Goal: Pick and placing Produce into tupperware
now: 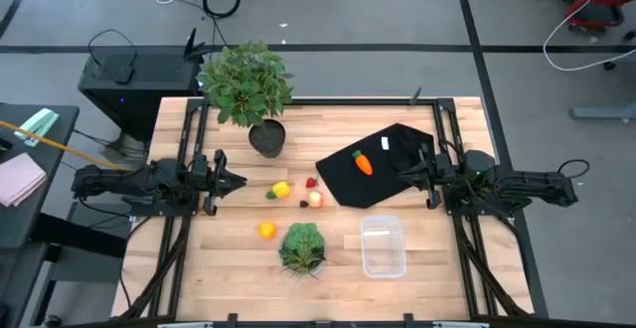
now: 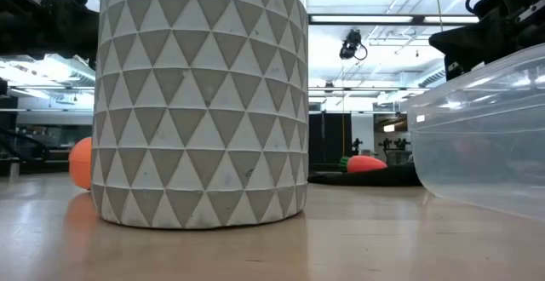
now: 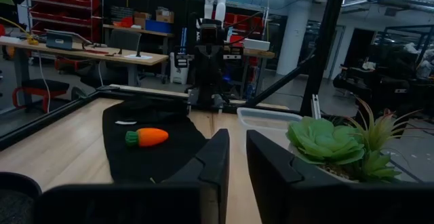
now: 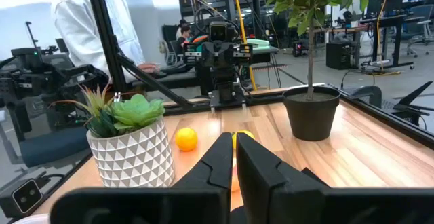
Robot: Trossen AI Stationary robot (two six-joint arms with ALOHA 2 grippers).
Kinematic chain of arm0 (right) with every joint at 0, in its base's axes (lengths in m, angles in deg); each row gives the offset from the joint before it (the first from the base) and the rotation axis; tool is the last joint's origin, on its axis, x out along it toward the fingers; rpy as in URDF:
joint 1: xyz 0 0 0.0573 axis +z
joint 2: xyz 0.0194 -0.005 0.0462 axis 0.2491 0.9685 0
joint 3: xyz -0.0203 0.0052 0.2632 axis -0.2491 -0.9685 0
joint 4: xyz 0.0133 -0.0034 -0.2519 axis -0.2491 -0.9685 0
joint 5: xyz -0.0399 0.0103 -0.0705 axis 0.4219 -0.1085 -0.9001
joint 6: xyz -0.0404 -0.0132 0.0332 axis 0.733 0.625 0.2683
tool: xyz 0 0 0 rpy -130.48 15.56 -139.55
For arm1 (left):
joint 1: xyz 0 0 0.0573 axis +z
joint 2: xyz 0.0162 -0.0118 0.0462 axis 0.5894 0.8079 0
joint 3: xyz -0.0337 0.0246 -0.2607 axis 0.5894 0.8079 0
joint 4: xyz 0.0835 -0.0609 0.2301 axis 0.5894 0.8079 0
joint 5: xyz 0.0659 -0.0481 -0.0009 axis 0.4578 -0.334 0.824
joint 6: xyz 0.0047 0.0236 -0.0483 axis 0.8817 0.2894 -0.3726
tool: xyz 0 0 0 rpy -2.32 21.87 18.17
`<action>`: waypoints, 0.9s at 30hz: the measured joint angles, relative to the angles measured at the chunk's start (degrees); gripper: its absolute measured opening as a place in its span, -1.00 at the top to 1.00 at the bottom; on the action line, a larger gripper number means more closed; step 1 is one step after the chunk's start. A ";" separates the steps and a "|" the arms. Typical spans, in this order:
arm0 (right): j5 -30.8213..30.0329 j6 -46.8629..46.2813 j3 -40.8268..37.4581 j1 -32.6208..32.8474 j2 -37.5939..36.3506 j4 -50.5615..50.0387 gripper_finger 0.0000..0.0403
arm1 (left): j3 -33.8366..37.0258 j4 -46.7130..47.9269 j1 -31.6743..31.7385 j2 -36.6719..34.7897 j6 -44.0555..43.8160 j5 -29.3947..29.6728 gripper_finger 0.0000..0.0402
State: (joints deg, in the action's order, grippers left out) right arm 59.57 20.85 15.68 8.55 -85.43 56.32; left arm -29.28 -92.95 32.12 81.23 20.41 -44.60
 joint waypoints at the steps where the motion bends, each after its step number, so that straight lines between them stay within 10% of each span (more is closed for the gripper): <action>1: 0.00 0.00 0.00 -0.01 0.00 0.00 0.87 | 0.02 0.02 0.00 0.02 0.00 0.00 0.69; 27: 0.00 0.00 -0.01 -0.01 0.00 0.00 0.87 | 0.02 0.02 0.00 0.01 0.00 -0.01 0.73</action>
State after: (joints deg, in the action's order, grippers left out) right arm 59.57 20.85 15.67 8.54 -85.43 56.32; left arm -29.26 -92.93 32.12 81.25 20.41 -44.61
